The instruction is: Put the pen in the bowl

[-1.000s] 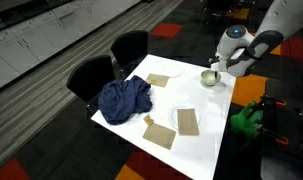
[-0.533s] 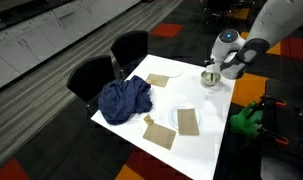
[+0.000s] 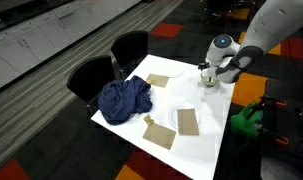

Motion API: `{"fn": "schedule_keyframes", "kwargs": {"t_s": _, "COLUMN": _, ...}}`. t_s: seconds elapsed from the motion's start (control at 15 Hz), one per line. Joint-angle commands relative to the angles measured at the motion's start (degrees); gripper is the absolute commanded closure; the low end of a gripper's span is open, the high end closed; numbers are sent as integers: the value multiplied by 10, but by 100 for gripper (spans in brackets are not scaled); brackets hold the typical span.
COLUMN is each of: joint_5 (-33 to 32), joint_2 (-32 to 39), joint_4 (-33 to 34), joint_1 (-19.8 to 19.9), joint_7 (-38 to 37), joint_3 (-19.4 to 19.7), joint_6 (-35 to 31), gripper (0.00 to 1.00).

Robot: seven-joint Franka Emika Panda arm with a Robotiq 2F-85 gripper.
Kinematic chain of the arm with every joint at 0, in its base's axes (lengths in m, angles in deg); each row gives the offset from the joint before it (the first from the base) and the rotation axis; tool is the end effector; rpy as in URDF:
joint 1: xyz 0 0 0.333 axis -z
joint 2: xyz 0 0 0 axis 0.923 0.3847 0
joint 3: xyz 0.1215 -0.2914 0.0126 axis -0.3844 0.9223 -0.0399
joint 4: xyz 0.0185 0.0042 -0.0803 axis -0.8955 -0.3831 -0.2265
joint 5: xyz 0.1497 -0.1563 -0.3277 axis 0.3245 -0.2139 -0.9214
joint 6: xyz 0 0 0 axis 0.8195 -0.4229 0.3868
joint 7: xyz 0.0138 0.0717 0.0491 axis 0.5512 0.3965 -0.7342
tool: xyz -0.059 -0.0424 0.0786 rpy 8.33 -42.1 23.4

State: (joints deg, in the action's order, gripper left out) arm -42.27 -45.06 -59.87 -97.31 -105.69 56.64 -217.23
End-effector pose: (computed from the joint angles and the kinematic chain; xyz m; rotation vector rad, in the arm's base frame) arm 0.5043 -0.1594 0.1359 2.2610 -1.6028 0.5752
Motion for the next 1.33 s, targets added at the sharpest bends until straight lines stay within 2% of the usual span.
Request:
{"fn": "schedule_keyframes", "kwargs": {"t_s": 0.0, "joint_5": 16, "joint_2": -15, "joint_4": -22, "joint_1": -49, "joint_7": 18, "joint_3": 44, "joint_6": -14, "gripper": 0}}
{"fn": "schedule_keyframes", "kwargs": {"t_s": 0.27, "joint_5": 8, "joint_2": -52, "joint_4": -54, "joint_1": -114, "joint_7": 40, "joint_3": 112, "joint_6": -16, "gripper": 0}}
{"fn": "schedule_keyframes", "kwargs": {"t_s": 0.4, "joint_5": -6, "joint_2": -102, "joint_4": -64, "joint_1": -118, "joint_7": 92, "joint_3": 115, "joint_6": -14, "gripper": 0}}
{"fn": "schedule_keyframes", "kwargs": {"t_s": 0.73, "joint_5": -21, "joint_2": -229, "joint_4": -64, "joint_1": -102, "joint_7": 237, "joint_3": 88, "joint_6": 18, "gripper": 0}}
{"fn": "schedule_keyframes", "kwargs": {"t_s": 0.87, "joint_5": -37, "joint_2": -276, "joint_4": -66, "joint_1": -97, "joint_7": 273, "joint_3": 75, "joint_6": 37, "gripper": 0}}
{"fn": "schedule_keyframes", "kwargs": {"t_s": 1.27, "joint_5": -10, "joint_2": -391, "joint_4": -72, "joint_1": -65, "joint_7": 407, "joint_3": -1, "joint_6": 141, "gripper": 0}}
